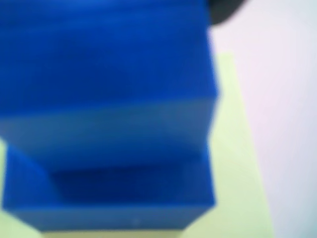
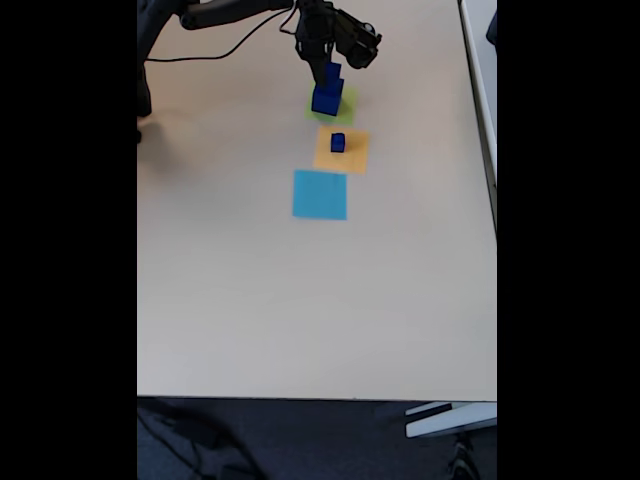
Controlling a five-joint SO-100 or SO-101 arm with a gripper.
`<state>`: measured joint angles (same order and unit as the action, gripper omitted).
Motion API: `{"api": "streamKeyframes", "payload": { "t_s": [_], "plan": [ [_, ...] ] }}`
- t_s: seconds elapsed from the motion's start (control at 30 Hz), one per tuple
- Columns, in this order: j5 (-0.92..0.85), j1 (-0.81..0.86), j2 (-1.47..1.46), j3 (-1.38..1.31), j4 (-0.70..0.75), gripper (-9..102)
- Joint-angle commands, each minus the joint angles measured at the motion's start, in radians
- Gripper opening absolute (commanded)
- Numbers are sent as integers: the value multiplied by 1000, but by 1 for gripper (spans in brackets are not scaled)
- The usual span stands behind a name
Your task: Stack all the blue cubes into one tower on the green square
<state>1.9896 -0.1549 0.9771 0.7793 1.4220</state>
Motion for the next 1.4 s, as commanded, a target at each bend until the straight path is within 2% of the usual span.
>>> {"api": "streamKeyframes", "payload": {
  "t_s": [0.0, 0.7, 1.37],
  "plan": [
    [-8, -2, 8, -77, 5, 7],
    [-18, 5, -8, -95, 9, 8],
    [-12, -2, -9, -95, 15, 18]
  ]
}}
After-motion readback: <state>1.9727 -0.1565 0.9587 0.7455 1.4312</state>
